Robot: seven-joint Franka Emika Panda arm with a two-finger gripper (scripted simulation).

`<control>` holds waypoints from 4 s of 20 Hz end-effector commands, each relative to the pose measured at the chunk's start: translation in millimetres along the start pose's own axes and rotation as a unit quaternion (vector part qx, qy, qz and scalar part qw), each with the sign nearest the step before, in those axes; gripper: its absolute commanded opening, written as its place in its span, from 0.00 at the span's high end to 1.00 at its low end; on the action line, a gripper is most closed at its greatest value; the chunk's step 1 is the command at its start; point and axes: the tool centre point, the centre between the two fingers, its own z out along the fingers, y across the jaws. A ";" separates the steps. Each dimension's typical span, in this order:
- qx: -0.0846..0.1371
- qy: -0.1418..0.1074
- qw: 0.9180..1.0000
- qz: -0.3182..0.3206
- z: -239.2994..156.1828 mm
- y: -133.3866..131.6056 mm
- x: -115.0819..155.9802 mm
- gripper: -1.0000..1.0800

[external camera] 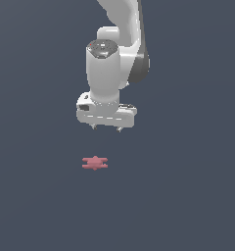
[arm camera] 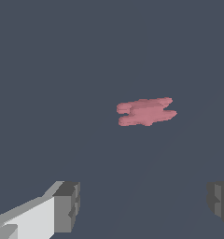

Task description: Pick up the object and move it to a goal position.

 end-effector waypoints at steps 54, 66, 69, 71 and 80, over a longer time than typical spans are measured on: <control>-0.005 -0.027 0.760 0.649 136.1 47.4 62.5 0.04; -0.005 -0.027 0.752 0.658 149.1 48.0 62.3 0.04; -0.005 -0.027 0.752 0.659 165.1 47.7 61.1 0.04; -0.005 -0.027 0.751 0.659 176.5 47.5 60.1 0.04; -0.005 -0.027 0.751 0.659 188.9 47.0 60.9 1.00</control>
